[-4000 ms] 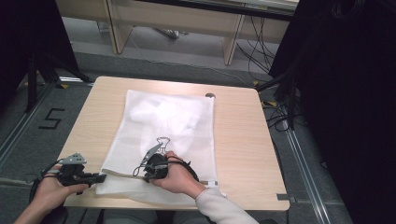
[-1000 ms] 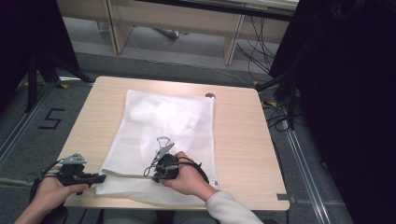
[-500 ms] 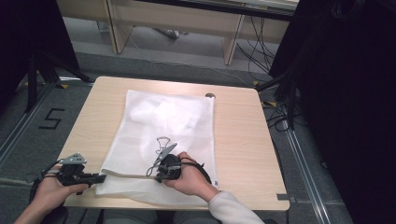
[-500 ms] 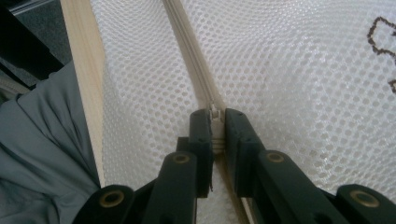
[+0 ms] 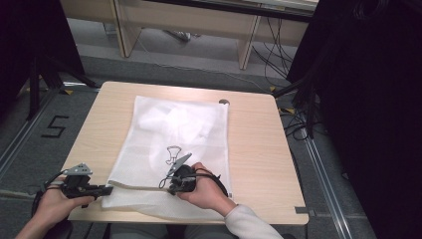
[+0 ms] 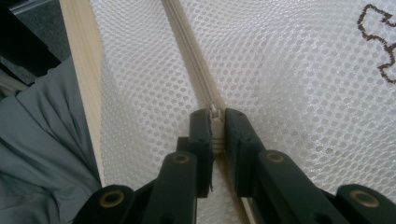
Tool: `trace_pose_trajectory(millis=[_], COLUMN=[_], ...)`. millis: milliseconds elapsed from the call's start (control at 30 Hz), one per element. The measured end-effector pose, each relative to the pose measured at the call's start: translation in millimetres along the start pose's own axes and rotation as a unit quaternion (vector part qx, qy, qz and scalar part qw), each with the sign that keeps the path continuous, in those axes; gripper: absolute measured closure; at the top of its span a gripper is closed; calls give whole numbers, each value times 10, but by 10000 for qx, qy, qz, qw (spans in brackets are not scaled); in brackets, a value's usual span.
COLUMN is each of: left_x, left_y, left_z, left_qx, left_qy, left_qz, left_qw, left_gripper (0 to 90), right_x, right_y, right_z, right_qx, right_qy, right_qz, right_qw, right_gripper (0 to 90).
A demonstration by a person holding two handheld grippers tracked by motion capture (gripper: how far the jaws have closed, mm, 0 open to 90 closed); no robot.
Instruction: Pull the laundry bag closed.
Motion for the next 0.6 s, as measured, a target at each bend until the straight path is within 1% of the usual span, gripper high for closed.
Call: trace_pose_trajectory(millis=[33, 67, 133, 200, 300, 367, 567, 600], left_x=[-10, -11, -12, -10, -13, -14, -14, -14], left_y=[9, 6, 9, 9, 6, 7, 7, 7], left_z=[-1, 2, 2, 2, 1, 0, 1, 0], left_qx=[-11, -55, -56, -31, -48, -45, -51, -45], left_qy=[-17, -27, -30, -32, -27, -34, -28, -32], left_qz=[-83, -84, -98, -93, -100, -111, -104, -109], left_qw=[10000, 9999, 9999, 9999, 9999, 9999, 9999, 9999], left_gripper=[846, 846, 847, 847, 847, 847, 847, 846], right_x=[-2, -7, -22, -29, -38, -44, -72, -71], right_y=[6, 4, 14, 22, 32, 33, 49, 43], right_z=[8, 11, 20, 16, 31, 35, 53, 47], right_qx=[-21, -2, -12, 29, -41, -6, -48, -19], right_qy=[-19, -15, -44, -55, -43, -53, -82, -95], right_qz=[5, 9, -9, 4, -11, 4, -25, 0], right_qw=[10000, 10000, 10000, 10000, 10000, 10000, 10000, 10000], right_gripper=[825, 825, 825, 825, 825, 825, 825, 825])
Point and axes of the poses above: each handheld gripper's, and its own axes: y roughly backward along the jaws, x roughly out of its top, z roughly to its right, the point moved 9 cm from there along -y, roughly forward along the jaws, and after that the axes turned 8 degrees about -y, right-handed, at the moved point
